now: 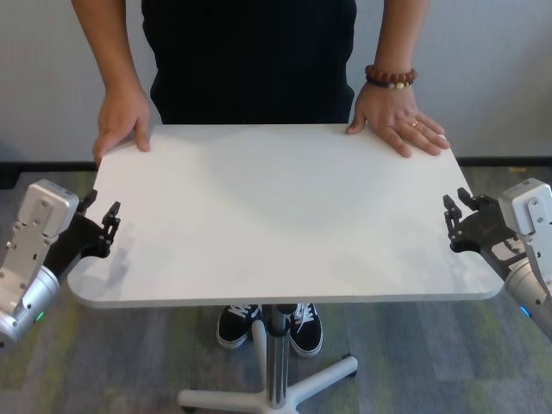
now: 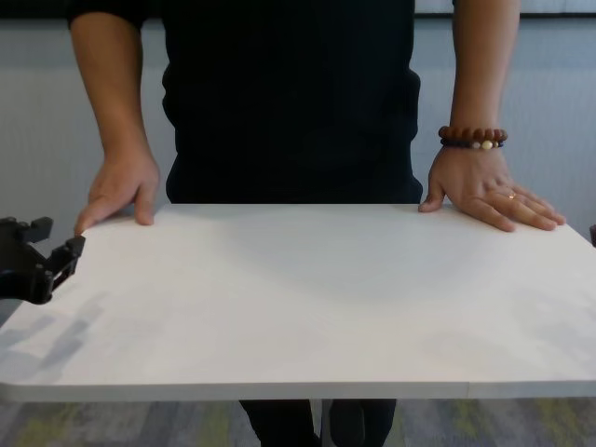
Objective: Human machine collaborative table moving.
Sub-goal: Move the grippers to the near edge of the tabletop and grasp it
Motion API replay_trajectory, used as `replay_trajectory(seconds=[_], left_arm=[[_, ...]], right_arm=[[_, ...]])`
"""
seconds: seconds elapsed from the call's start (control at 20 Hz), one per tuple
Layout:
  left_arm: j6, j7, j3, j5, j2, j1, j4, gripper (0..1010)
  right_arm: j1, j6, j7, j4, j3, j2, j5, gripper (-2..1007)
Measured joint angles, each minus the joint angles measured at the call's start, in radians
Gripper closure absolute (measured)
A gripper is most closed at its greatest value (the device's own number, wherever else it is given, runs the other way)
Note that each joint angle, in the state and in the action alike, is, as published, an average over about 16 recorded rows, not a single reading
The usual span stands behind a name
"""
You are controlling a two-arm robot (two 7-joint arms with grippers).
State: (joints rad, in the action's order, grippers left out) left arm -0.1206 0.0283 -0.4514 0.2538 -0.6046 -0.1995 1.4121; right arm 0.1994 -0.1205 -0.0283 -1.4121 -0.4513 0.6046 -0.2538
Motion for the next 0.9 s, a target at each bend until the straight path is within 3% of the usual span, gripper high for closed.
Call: replay_trajectory(seconds=[0.5,0.9], left_arm=[[-0.005,0.004,0.001,-0.006,-0.001,0.003,0.002,331],[-0.024,0.034,0.014,-0.046,-0.028,0.048,0.037,110]], right_arm=[[-0.001,0.001,0.0,-0.002,0.0,0.0,0.001,522],[-0.035,0.004,-0.017,-0.034,0.005,0.008,0.026,259]])
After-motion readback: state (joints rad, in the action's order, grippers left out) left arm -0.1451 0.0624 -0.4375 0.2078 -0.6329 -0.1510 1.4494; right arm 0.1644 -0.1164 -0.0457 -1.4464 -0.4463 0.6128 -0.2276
